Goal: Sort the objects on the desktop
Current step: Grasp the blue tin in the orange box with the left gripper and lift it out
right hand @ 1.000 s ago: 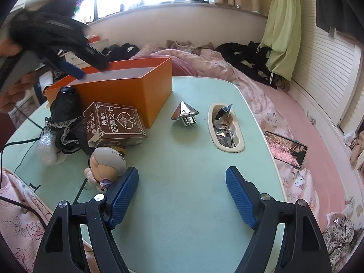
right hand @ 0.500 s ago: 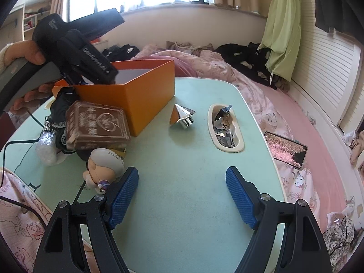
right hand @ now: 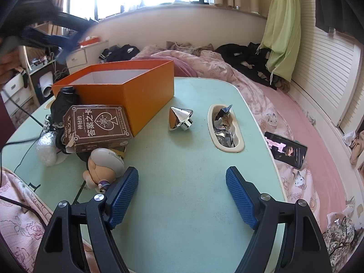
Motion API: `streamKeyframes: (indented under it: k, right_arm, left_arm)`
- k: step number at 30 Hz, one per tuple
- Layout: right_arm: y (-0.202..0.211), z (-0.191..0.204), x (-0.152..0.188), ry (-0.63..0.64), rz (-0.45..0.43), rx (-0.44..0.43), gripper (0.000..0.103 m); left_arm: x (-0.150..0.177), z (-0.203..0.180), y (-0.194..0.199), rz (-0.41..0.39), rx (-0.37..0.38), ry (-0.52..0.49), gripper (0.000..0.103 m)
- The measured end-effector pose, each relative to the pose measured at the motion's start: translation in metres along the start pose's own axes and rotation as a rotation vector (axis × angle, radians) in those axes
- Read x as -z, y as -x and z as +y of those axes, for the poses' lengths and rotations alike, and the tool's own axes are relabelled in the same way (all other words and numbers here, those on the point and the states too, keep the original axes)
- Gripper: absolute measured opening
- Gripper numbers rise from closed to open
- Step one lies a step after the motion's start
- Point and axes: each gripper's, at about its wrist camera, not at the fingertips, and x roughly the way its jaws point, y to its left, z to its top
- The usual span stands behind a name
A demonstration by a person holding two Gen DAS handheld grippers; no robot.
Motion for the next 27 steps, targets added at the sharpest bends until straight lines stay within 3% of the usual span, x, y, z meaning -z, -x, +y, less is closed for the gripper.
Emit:
streamKeyframes:
  k: [6, 10, 13, 17, 19, 21, 27]
  right_arm:
    - [0.0, 0.0, 0.0, 0.002, 0.0, 0.0, 0.079]
    - [-0.001, -0.001, 0.001, 0.001, 0.0, -0.001, 0.079]
    - [-0.001, 0.0, 0.002, 0.001, -0.001, -0.001, 0.079]
    - [-0.001, 0.0, 0.002, 0.002, -0.001, -0.001, 0.079]
    - [-0.001, 0.0, 0.002, 0.003, -0.001, -0.001, 0.079]
    - [-0.001, 0.0, 0.002, 0.002, -0.001, -0.002, 0.079]
    - [-0.001, 0.0, 0.003, 0.003, 0.0, -0.001, 0.079]
  left_arm:
    - [0.073, 0.007, 0.002, 0.026, -0.14, -0.081, 0.069]
    - [0.11, 0.021, -0.023, 0.086, -0.155, -0.042, 0.069]
    - [0.122, 0.025, -0.04, 0.088, -0.167, -0.025, 0.069]
    - [0.126, 0.007, -0.047, 0.035, -0.16, -0.082, 0.069]
    - [0.126, 0.001, -0.042, -0.023, -0.129, -0.098, 0.07]
    - [0.124, -0.005, -0.036, -0.06, -0.103, -0.1, 0.079]
    - [0.143, 0.005, -0.019, -0.06, -0.119, -0.06, 0.081]
